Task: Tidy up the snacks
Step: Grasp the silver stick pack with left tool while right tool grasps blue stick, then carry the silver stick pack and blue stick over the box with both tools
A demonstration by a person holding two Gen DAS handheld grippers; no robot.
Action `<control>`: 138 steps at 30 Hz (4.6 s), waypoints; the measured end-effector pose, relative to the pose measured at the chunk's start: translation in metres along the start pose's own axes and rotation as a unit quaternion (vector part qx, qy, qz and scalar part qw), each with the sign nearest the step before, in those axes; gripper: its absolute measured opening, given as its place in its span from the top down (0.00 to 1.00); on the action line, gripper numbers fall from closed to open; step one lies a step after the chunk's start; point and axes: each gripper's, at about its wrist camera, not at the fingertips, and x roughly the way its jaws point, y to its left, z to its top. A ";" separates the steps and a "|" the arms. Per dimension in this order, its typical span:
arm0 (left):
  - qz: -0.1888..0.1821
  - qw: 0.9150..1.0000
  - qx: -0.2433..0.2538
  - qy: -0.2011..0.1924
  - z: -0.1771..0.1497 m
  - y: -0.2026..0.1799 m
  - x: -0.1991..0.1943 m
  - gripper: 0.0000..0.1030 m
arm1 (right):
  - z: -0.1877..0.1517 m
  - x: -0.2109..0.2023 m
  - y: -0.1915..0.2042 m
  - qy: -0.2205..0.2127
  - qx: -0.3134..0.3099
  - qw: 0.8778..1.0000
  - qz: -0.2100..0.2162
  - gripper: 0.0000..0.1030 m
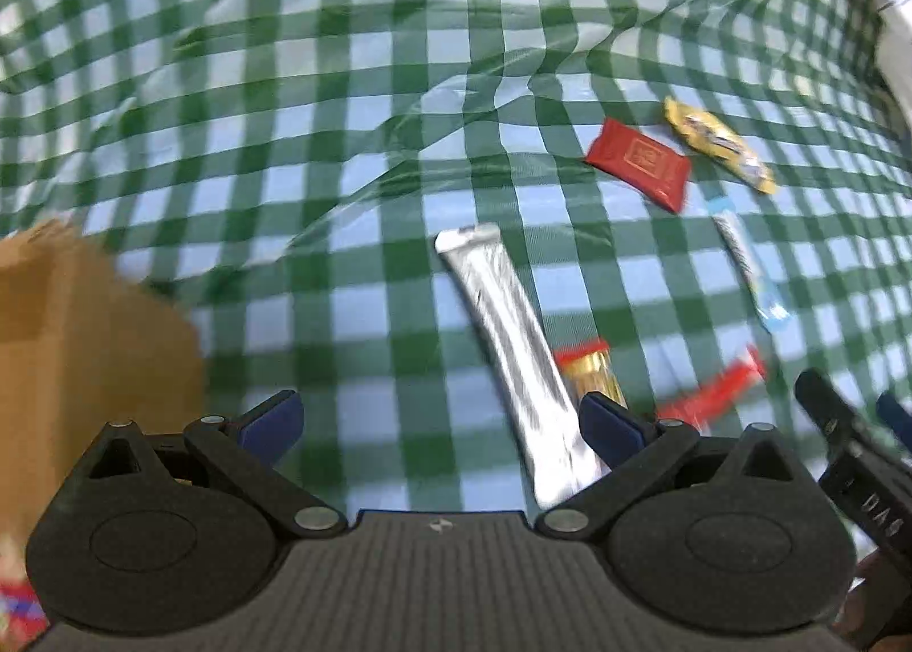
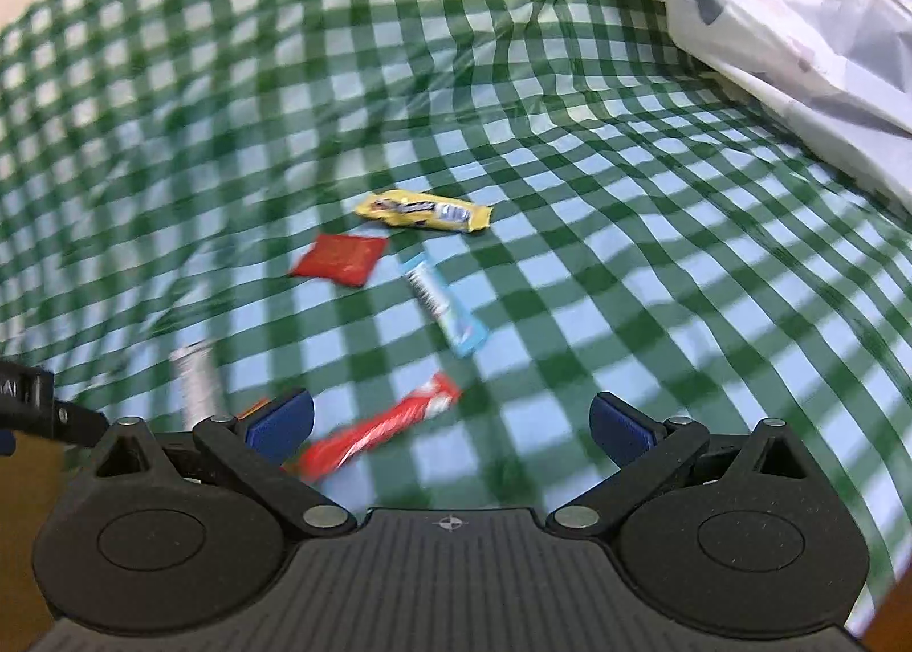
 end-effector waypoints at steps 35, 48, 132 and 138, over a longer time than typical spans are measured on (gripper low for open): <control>-0.075 0.995 -0.006 -0.061 -0.020 0.016 -0.039 0.75 | 0.031 0.061 0.025 -0.062 -0.142 0.988 0.011 0.89; -0.093 0.987 -0.014 -0.127 -0.107 0.074 -0.196 0.75 | 0.006 -0.114 0.051 -0.094 -0.077 0.988 0.098 0.89; -0.025 0.982 -0.124 -0.143 -0.322 0.265 -0.307 0.75 | -0.144 -0.331 0.220 0.008 -0.236 0.944 0.232 0.89; -0.026 0.981 -0.133 -0.142 -0.305 0.278 -0.296 0.75 | -0.135 -0.320 0.232 0.011 -0.242 0.942 0.231 0.89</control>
